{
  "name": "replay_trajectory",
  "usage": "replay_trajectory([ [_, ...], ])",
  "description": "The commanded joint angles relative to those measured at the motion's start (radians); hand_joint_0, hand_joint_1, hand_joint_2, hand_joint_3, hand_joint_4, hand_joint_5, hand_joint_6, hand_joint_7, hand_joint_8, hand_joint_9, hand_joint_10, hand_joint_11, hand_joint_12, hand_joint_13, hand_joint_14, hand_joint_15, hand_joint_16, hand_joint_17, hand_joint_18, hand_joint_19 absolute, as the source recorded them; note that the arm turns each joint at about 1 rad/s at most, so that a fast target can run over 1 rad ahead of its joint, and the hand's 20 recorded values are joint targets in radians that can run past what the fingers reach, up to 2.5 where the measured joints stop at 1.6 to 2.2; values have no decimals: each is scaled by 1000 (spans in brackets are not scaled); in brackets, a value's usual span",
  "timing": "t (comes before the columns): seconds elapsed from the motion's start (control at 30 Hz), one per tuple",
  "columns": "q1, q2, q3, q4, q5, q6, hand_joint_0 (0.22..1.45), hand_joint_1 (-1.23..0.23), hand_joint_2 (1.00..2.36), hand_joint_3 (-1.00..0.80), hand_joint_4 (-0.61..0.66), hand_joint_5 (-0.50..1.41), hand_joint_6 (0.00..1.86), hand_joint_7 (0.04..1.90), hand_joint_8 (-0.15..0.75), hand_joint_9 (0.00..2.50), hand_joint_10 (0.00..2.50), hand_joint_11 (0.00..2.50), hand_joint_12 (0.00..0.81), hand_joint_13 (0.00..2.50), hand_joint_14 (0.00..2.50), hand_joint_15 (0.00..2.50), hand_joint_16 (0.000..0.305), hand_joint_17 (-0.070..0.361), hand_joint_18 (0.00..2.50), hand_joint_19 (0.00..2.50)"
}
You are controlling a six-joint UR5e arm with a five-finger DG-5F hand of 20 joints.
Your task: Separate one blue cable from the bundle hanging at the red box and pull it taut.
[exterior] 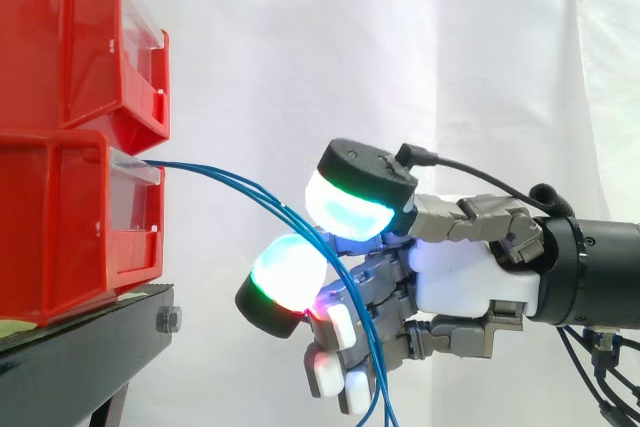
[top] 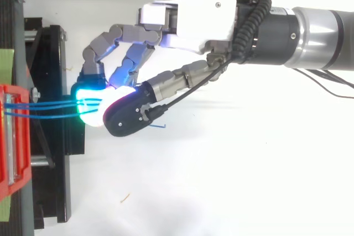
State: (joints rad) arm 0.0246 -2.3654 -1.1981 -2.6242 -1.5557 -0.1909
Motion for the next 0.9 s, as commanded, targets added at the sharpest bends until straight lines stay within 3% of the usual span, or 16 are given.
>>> replay_trajectory([
  [0.0, 1, 0, 0, 1, 0, -1, 596, -672, 1012, -180, 133, -165, 896, 1017, 369, 997, 17, 861, 405, 983, 19, 527, 54, 122, 918, 638],
  [0.23, 3, 0, 0, 3, 0, -1, 623, -755, 1016, -91, 35, -177, 927, 1073, 361, 996, 19, 962, 396, 972, 19, 548, 52, 117, 914, 651],
  [0.57, 0, 2, 20, -4, 0, 4, 630, -775, 1017, -108, 27, -183, 933, 1089, 352, 996, 20, 978, 390, 972, 21, 562, 51, 116, 915, 664],
  [0.87, 8, 45, 20, -92, 2, -38, 666, -802, 1015, -214, -10, -195, 931, 1090, 336, 1021, 22, 1099, 375, 967, 21, 579, 48, 108, 899, 684],
])
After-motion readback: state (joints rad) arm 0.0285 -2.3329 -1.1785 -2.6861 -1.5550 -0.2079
